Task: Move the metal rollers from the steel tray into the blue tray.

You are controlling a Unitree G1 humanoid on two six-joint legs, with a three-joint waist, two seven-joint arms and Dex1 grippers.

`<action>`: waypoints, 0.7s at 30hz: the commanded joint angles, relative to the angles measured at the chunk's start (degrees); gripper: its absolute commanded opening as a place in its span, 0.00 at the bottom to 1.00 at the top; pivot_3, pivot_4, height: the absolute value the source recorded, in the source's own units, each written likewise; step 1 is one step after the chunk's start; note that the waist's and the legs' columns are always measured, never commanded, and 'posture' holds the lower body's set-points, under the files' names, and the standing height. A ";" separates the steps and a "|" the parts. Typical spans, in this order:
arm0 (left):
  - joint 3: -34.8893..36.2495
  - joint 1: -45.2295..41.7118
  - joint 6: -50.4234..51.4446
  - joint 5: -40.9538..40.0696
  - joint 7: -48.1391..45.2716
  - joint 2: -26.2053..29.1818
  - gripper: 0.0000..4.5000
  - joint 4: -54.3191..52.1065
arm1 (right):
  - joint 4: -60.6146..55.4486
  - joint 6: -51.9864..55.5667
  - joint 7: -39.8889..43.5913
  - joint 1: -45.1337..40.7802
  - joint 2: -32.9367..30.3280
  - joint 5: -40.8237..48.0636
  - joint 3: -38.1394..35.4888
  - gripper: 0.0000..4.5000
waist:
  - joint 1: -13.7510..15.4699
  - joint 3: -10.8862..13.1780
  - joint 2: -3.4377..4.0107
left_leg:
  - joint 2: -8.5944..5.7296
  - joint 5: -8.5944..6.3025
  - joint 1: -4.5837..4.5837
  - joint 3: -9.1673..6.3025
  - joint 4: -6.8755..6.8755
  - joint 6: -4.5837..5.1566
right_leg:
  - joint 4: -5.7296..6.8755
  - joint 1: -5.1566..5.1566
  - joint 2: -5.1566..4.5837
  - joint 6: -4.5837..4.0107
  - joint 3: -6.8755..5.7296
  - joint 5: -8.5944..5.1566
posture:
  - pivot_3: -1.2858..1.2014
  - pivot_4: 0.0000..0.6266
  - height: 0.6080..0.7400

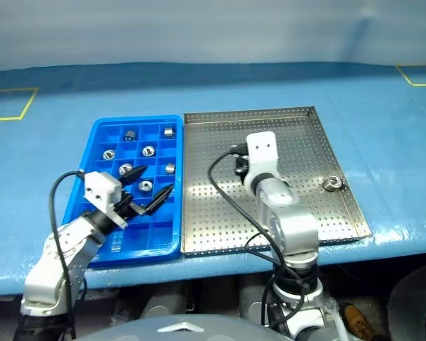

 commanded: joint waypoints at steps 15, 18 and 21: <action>12.08 14.21 -0.07 -4.43 5.41 -1.63 1.00 -13.36 | 0.78 7.18 9.06 -2.55 3.36 10.94 13.97 0.39 | 5.50 0.03 -0.03 | -0.06 -0.02 -0.04 -0.28 -0.07 -0.02 | -0.08 0.06 -0.15 -0.33 -0.46 -0.29 | 0.63 0.24 1.00; 11.02 13.83 0.20 -4.21 5.59 -1.36 1.00 -13.16 | 1.24 8.41 9.19 -1.42 1.86 11.50 15.42 0.39 | 5.60 0.02 -0.02 | -0.06 0.02 -0.03 -0.38 -0.07 -0.08 | -0.07 0.09 -0.14 -0.34 -0.56 -0.30 | 0.62 0.24 1.00; 9.70 13.16 0.51 -3.99 5.80 -1.34 1.00 -12.97 | 1.31 9.21 9.12 -0.74 0.88 12.02 15.80 0.39 | 5.58 0.01 -0.02 | -0.05 0.03 -0.02 -0.40 -0.07 -0.11 | -0.04 0.09 -0.13 -0.35 -0.58 -0.30 | 0.62 0.24 1.00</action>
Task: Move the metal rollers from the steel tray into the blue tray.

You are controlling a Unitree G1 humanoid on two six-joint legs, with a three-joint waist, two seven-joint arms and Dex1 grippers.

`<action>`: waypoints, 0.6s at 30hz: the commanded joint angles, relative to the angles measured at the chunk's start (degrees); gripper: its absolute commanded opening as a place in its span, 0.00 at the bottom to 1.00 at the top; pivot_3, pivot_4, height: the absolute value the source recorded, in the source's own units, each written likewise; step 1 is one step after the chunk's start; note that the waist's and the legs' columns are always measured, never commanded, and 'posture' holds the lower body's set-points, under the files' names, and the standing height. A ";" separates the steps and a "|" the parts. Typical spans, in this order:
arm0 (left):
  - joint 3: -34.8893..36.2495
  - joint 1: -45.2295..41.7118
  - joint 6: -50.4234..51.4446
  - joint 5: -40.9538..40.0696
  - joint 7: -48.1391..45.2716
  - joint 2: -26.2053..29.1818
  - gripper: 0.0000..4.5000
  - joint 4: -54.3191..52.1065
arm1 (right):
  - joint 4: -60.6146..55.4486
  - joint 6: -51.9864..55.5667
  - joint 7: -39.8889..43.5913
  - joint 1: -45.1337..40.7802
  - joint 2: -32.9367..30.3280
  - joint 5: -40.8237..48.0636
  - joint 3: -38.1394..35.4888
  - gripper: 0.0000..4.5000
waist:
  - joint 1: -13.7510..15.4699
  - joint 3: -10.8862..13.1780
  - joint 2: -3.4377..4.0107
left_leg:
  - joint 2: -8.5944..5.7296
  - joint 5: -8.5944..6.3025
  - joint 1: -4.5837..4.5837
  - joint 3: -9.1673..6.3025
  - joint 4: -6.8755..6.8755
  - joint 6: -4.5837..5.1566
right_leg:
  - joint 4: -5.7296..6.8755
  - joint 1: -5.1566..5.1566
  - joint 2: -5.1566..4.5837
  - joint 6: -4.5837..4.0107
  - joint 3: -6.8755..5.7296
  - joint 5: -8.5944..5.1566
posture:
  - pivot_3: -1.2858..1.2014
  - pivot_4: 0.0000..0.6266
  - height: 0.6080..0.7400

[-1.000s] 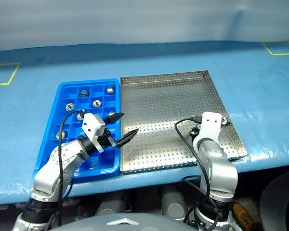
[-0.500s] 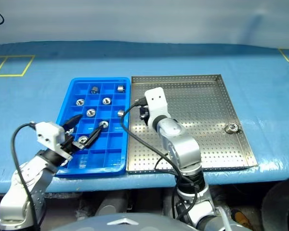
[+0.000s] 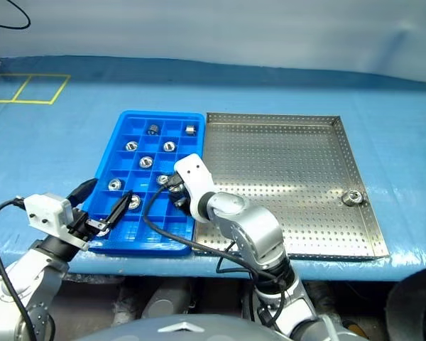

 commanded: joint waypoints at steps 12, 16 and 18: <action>-3.85 -4.96 1.91 -0.58 -0.51 1.15 1.00 -1.13 | -2.18 1.35 -1.30 4.30 -2.89 1.83 0.41 0.96 | -0.04 -0.10 -0.07 | -0.02 0.00 0.04 -0.05 -0.05 -0.02 | -0.04 0.06 -0.03 -0.01 -0.05 -0.02 | 0.59 0.24 1.00; -5.54 -8.22 2.77 -0.63 -1.14 1.65 1.00 0.03 | -5.32 -1.12 -4.08 5.15 -3.43 0.03 -3.61 0.96 | -0.13 -0.10 -0.09 | -0.05 0.02 0.04 -0.10 0.01 -0.03 | -0.05 0.06 -0.03 0.00 -0.07 -0.01 | 0.58 0.24 1.00; -6.88 -10.32 3.04 -0.57 -1.59 1.75 1.00 0.83 | -6.45 -3.27 -7.19 5.68 -3.27 -2.04 -7.22 0.96 | -0.18 -0.10 -0.09 | -0.06 0.02 0.04 -0.10 0.04 -0.04 | -0.04 0.07 -0.04 0.02 -0.08 0.00 | 0.57 0.24 1.00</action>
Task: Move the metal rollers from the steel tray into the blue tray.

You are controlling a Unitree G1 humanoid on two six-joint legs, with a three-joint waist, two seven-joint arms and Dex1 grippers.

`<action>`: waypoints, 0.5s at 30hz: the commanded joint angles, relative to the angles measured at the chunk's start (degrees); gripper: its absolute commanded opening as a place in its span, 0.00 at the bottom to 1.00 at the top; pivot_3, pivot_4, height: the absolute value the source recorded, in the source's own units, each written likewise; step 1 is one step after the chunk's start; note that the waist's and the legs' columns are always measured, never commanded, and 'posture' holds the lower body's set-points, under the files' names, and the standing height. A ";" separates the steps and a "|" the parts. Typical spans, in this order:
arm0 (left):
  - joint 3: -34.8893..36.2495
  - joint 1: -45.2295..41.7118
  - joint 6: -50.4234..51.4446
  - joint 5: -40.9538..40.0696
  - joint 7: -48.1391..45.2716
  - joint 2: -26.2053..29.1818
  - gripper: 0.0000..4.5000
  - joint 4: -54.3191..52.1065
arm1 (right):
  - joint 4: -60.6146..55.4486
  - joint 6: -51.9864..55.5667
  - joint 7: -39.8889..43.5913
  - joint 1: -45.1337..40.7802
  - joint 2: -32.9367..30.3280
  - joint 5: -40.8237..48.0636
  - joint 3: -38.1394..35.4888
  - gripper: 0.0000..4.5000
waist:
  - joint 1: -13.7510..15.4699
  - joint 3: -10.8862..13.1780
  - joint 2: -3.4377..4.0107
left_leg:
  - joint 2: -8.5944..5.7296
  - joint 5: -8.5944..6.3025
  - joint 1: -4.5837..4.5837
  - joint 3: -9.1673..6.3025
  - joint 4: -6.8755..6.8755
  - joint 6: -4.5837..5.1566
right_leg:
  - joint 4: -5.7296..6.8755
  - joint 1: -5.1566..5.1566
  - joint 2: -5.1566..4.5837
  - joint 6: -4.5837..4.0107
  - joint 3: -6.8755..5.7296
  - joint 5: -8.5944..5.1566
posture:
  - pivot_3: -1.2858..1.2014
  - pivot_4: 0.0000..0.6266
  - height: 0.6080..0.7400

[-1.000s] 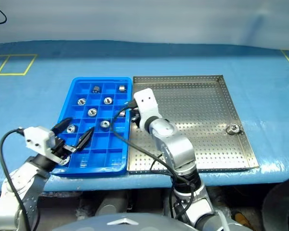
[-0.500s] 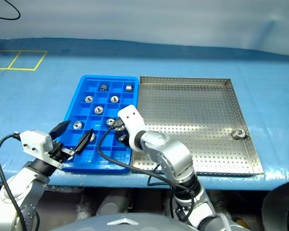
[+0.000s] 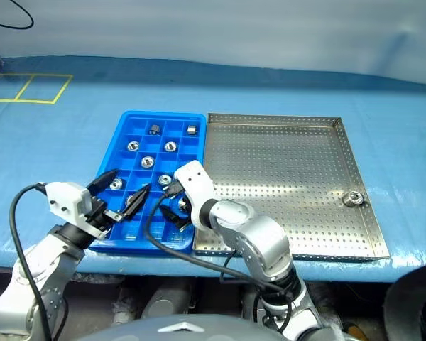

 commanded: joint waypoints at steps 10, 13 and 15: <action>-10.41 -13.63 -0.03 1.33 -2.26 -1.27 1.00 6.47 | 4.51 -16.89 -33.99 1.54 8.39 -19.88 -27.74 0.96 | -3.46 0.01 0.02 | 0.04 0.25 -0.07 0.12 -0.26 -0.43 | 0.07 -0.16 0.02 0.12 0.10 0.10 | 0.52 0.24 1.00; -12.37 -15.08 -0.29 1.45 -2.91 -1.77 1.00 7.82 | 6.07 -21.83 -40.49 1.25 11.03 -22.41 -27.02 0.96 | -4.92 0.03 0.05 | 0.08 0.25 -0.07 0.15 -0.34 -0.43 | 0.07 -0.21 0.02 -0.03 0.14 0.15 | 0.51 0.24 1.00; -13.02 -15.74 -0.41 1.36 -3.22 -1.93 1.00 8.44 | 8.23 -27.02 -46.29 0.75 13.00 -24.45 -25.62 0.96 | -5.73 0.05 0.08 | 0.09 0.25 -0.07 0.19 -0.38 -0.43 | 0.07 -0.23 0.02 -0.10 0.17 0.17 | 0.51 0.24 1.00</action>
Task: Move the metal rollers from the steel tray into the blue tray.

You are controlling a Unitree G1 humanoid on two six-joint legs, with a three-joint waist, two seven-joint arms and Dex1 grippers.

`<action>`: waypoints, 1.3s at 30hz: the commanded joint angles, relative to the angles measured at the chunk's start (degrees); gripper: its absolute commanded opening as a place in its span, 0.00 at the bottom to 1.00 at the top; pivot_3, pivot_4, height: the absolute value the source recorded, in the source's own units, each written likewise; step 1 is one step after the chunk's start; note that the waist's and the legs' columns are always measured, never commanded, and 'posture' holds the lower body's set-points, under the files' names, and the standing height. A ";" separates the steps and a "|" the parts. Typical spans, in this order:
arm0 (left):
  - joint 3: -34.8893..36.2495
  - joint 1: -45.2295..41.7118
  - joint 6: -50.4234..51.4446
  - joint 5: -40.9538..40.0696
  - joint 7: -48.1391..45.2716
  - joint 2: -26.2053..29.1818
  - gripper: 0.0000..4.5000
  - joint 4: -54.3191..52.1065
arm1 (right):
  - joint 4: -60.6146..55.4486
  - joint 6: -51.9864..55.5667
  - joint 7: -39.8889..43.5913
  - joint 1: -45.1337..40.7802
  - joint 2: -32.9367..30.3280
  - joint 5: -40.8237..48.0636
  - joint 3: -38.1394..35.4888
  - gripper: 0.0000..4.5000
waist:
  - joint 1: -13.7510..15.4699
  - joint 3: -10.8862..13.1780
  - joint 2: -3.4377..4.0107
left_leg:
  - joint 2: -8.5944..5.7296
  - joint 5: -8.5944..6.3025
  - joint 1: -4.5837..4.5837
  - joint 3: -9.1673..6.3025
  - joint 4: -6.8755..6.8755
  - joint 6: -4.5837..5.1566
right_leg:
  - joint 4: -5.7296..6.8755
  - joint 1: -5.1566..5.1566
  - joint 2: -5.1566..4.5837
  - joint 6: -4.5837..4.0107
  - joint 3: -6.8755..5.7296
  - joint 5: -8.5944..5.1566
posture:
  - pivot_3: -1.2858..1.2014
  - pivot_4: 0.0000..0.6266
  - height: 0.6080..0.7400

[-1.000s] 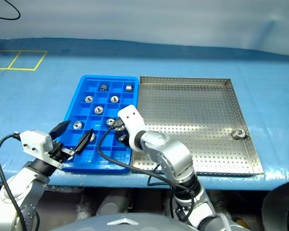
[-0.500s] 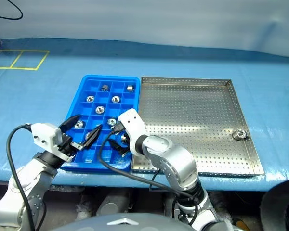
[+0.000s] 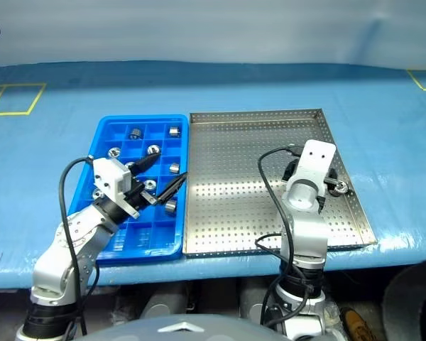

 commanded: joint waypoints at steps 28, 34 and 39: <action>-0.66 1.11 -0.89 0.23 -0.84 -1.31 1.00 -0.99 | 29.85 -37.52 -38.68 -15.38 12.66 21.64 -9.28 0.96 | -0.81 0.02 0.05 | 0.01 -0.15 0.12 0.30 0.12 0.51 | 0.00 0.11 0.26 0.02 0.54 0.10 | 0.53 0.24 1.00; -0.82 1.07 -0.99 0.21 -0.67 -1.59 1.00 -0.96 | 33.23 -39.60 -37.44 -16.65 11.00 24.50 -9.85 0.96 | -0.88 0.03 0.06 | 0.02 -0.16 0.12 0.35 0.12 0.54 | 0.00 0.11 0.28 0.18 0.60 0.23 | 0.53 0.24 1.00; -0.80 1.14 -1.15 0.22 -0.64 -1.80 1.00 -0.97 | 35.95 -41.26 -37.20 -17.61 9.61 25.00 -10.14 0.96 | -0.89 0.03 0.06 | 0.01 -0.16 0.13 0.37 0.13 0.56 | 0.00 0.11 0.28 0.19 0.63 0.25 | 0.54 0.24 1.00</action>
